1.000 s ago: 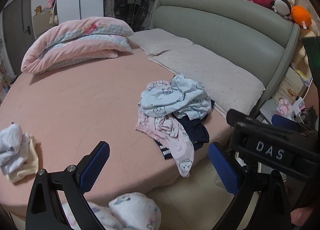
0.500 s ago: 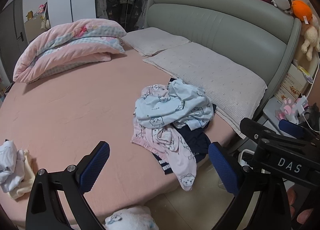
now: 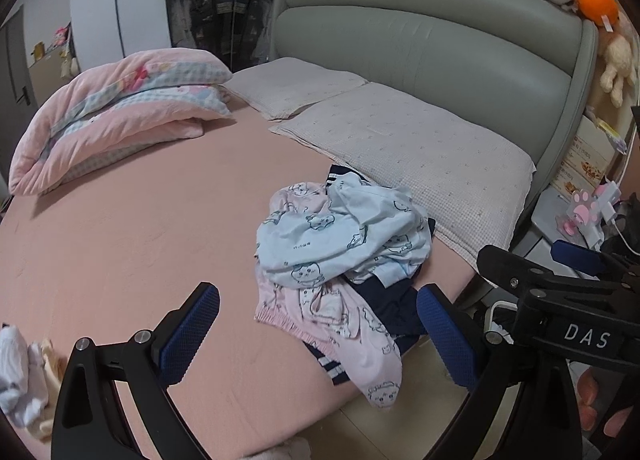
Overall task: Fold clothes
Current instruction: 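Move both tools toward the clothes pile on the bed, then close the right gripper on the light-blue garment while the left gripper grasps it too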
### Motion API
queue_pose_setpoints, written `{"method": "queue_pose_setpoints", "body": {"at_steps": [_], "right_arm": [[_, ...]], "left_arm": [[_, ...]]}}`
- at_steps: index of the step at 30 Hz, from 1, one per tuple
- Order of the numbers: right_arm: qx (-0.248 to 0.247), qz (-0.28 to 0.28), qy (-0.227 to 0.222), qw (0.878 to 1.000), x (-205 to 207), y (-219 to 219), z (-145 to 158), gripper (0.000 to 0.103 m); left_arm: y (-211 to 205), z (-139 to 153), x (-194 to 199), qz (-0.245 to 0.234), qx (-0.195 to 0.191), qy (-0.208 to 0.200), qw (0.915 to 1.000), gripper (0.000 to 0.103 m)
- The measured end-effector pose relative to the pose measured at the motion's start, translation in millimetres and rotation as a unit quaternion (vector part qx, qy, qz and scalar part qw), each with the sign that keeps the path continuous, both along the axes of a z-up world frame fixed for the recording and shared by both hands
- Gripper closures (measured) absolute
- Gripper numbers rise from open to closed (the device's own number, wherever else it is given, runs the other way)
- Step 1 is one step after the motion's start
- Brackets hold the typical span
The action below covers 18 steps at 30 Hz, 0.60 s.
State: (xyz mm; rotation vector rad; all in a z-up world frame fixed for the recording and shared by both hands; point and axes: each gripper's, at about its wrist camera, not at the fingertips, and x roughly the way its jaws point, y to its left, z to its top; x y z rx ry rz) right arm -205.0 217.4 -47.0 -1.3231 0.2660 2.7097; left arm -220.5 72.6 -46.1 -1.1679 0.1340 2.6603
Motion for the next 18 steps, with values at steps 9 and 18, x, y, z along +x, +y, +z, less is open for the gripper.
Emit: {"method": "queue_pose_setpoints", "body": {"at_steps": [9,18], "right_arm": [[-0.007,-0.008,-0.015,1.000,-21,13,-15,0.000],[-0.025,-0.008,-0.023,0.999,-43,21,-28,0.000]], "left_arm": [[12,-20,-24,-0.012,-0.010,-0.002,0.9999,0.002],[24,-46,-43,-0.027,-0.009,0.007,0.9996,0.002]]}}
